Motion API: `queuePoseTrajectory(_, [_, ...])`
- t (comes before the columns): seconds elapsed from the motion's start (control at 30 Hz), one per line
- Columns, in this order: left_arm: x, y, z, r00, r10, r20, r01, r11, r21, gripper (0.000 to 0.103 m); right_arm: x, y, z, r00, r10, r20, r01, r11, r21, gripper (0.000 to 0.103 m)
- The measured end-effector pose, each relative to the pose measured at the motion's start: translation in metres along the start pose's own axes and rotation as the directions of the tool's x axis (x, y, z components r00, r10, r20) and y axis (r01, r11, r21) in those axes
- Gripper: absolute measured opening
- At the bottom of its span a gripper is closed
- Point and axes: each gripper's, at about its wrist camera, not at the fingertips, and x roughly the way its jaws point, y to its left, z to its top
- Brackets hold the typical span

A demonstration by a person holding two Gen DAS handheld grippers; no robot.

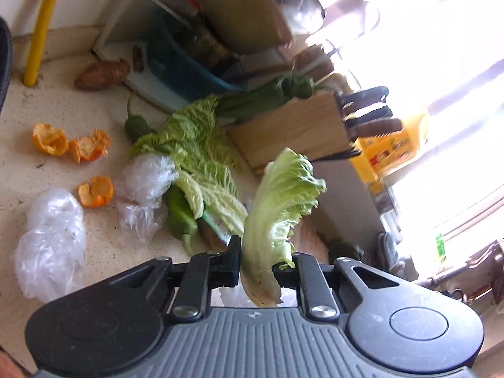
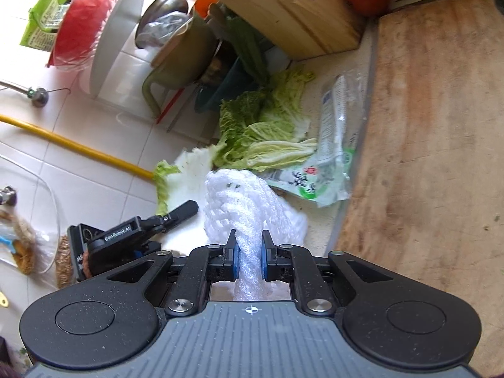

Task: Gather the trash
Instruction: 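Lift the cabbage leaf off the counter with the left gripper, then carry the cabbage leaf and the foam net down toward the black bin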

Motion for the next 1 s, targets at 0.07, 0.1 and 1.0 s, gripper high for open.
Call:
queuePoseTrajectory(0.07, [0.004,0.001,0.0,1.0,-0.013,0.016,0.014,0.999,-0.044,0.015,0.0,0.004,0.003,1.0,0.031,0.001,-0.031,0.999,-0.009,0.017])
queuePoseTrajectory(0.1, [0.002,0.001,-0.001,0.999,-0.03,0.028,0.032,0.998,-0.059,0.014,0.0,0.006,0.005,0.999,0.049,0.004,-0.049,0.999,-0.013,0.017])
queuePoseTrajectory(1.0, [-0.03,0.034,-0.075,1.0,-0.02,0.011,0.022,0.971,-0.236,0.014,-0.012,-0.035,0.012,0.997,0.079,0.024,-0.081,0.994,0.071,0.016])
